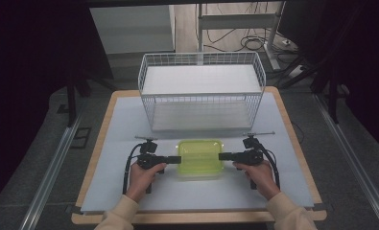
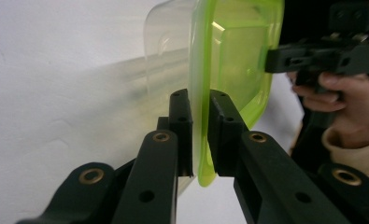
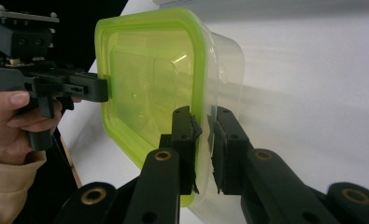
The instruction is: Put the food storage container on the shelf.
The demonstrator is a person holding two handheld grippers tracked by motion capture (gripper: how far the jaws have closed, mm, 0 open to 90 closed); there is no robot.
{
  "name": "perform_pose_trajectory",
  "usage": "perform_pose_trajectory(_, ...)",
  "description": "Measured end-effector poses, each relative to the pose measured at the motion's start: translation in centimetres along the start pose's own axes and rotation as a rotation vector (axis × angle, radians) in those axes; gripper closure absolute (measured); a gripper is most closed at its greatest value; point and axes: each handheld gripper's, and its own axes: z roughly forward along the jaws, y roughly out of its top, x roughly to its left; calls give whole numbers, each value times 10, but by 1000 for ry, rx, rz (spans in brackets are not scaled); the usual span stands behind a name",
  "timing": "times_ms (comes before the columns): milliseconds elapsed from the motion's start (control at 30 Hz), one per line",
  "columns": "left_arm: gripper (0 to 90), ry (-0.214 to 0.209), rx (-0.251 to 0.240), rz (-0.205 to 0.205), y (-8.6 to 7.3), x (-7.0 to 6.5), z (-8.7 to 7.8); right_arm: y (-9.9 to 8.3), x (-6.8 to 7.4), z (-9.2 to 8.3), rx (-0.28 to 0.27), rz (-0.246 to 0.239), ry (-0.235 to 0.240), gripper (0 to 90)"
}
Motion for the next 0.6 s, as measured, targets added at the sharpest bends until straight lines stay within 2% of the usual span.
perform_pose_trajectory(133, 819, -17, -3, 5, 0, -2, -3, 1, 1, -3, -7, 8, 19, 805)
perform_pose_trajectory(300, 819, -29, -21, 9, 1, -7, -8, 3, 7, -8, -23, -10, 26, 805)
perform_pose_trajectory(600, 819, -32, -35, 24, 2, -13, -14, 5, 12, -13, -41, -31, 36, 805)
